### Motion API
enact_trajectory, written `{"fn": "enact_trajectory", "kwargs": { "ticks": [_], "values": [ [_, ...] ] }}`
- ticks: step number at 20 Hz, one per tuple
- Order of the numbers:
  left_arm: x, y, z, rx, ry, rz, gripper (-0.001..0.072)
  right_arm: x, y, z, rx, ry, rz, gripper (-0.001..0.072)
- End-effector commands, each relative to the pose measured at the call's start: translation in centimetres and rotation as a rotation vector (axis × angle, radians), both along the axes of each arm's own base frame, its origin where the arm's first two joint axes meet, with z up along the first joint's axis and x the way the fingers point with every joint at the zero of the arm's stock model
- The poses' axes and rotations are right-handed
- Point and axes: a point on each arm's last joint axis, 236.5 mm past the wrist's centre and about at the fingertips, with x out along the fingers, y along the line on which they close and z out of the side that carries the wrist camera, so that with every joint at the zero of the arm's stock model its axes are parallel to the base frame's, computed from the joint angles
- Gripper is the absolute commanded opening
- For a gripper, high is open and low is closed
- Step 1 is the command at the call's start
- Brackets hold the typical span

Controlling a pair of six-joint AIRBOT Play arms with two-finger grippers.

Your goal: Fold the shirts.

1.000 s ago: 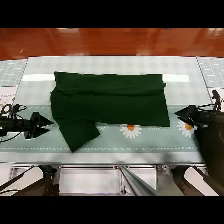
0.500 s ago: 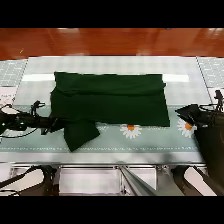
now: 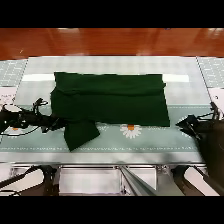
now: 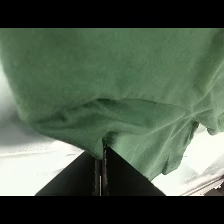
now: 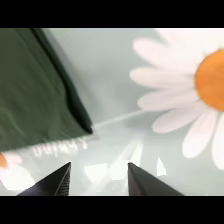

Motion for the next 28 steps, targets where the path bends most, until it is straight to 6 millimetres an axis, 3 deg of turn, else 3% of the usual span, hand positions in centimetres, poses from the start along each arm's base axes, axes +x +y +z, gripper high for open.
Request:
{"fn": "enact_trajectory", "kwargs": {
  "ticks": [1, 7, 8, 9, 10, 13, 15, 18, 21, 24, 28],
  "values": [
    [0.1, -0.1, 0.1, -0.001, -0.005, -0.001, 0.0016, 0.3, 2.0, -1.8, 0.058, 0.050, 0.036, 0.0409],
    [0.4, 0.1, 0.0, 0.007, -0.016, 0.000, 0.0016, 7.0, 5.0, -2.8, 0.154, -0.034, 0.018, 0.0402],
    [0.3, 0.1, 0.0, 0.005, -0.015, -0.002, 0.0016, 8.0, 5.5, -2.5, 0.156, -0.053, 0.033, 0.0318],
    [0.2, 0.0, 0.1, 0.002, -0.012, -0.005, 0.0016, 8.6, 6.1, -2.0, 0.148, -0.073, 0.077, 0.0143],
    [0.2, 0.2, 0.2, -0.002, -0.010, 0.000, 0.0016, 8.9, 6.7, -1.4, 0.146, -0.100, 0.131, 0.0026],
    [1.0, 1.2, 2.2, -0.032, -0.044, -0.012, 0.0016, 9.0, 6.3, 0.3, 0.144, -0.112, 0.208, 0.0027],
    [3.5, 2.7, 4.6, -0.011, -0.125, 0.006, 0.0016, 10.2, 5.2, 1.7, 0.114, -0.153, 0.220, 0.0026],
    [10.1, 5.1, 8.3, 0.077, -0.315, 0.042, 0.0015, 14.2, 3.5, 3.7, 0.056, -0.253, 0.183, 0.0026],
    [15.7, 4.2, 10.6, 0.102, -0.408, -0.012, 0.0015, 18.6, 3.3, 5.3, 0.120, -0.322, 0.136, 0.0026],
    [20.6, 1.5, 10.6, 0.085, -0.428, -0.072, 0.0015, 22.4, 3.2, 6.3, 0.169, -0.377, 0.108, 0.0026],
    [26.0, 1.5, 9.3, 0.050, -0.380, 0.001, 0.0015, 25.9, 3.7, 5.9, 0.158, -0.402, 0.136, 0.0026]
  ]
}}
